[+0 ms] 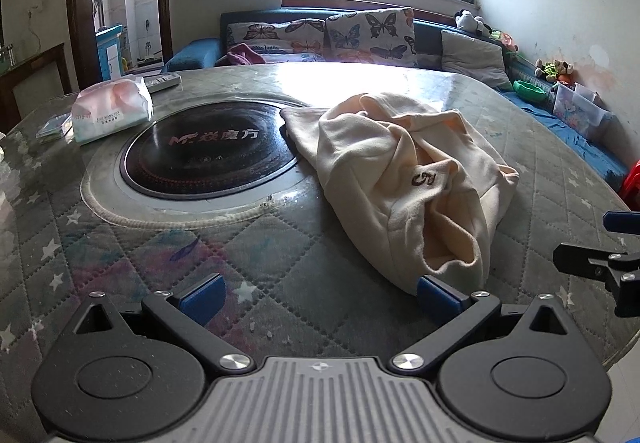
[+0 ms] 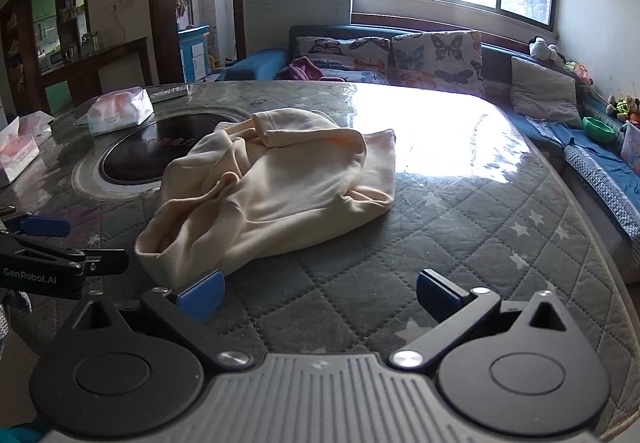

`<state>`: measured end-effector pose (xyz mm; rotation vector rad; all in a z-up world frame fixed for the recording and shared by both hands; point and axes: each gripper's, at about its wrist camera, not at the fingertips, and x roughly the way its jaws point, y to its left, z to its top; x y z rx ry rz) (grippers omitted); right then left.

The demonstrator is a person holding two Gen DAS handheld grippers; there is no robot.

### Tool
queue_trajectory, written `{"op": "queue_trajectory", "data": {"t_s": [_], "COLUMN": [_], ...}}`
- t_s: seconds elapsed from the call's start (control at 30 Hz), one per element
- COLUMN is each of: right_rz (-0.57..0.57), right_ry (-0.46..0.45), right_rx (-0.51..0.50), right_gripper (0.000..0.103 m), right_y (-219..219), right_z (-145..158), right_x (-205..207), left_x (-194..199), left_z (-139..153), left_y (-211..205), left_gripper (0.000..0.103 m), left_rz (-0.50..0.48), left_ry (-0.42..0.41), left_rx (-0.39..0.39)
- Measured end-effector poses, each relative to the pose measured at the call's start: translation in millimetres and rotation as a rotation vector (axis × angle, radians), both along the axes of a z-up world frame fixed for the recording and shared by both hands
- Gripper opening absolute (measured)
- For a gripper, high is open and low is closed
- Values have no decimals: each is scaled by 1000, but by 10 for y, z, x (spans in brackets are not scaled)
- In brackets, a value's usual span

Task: Fold clothes
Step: 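Move both grippers toward the crumpled cream sweatshirt on the table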

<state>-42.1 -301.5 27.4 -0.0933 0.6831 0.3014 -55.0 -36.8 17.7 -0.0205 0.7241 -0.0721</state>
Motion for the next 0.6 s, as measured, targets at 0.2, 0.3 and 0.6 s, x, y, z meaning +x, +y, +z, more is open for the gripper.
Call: {"op": "queue_trajectory", "data": {"t_s": [0.2, 0.3, 0.6], "right_rz": [20, 22, 38], "right_ry": [0, 1, 7], "right_rx": [-17, -19, -19], "right_gripper": [103, 103, 103], "right_y": [50, 67, 113], "right_z": [26, 28, 24], "right_x": [42, 72, 154], "left_x": [43, 67, 131], "left_z": [46, 56, 59], "left_y": [0, -1, -3], "left_gripper": [103, 103, 103], "left_rz": [-6, -11, -11], "left_ry": [-12, -11, -4], "left_rx": [2, 3, 0]}}
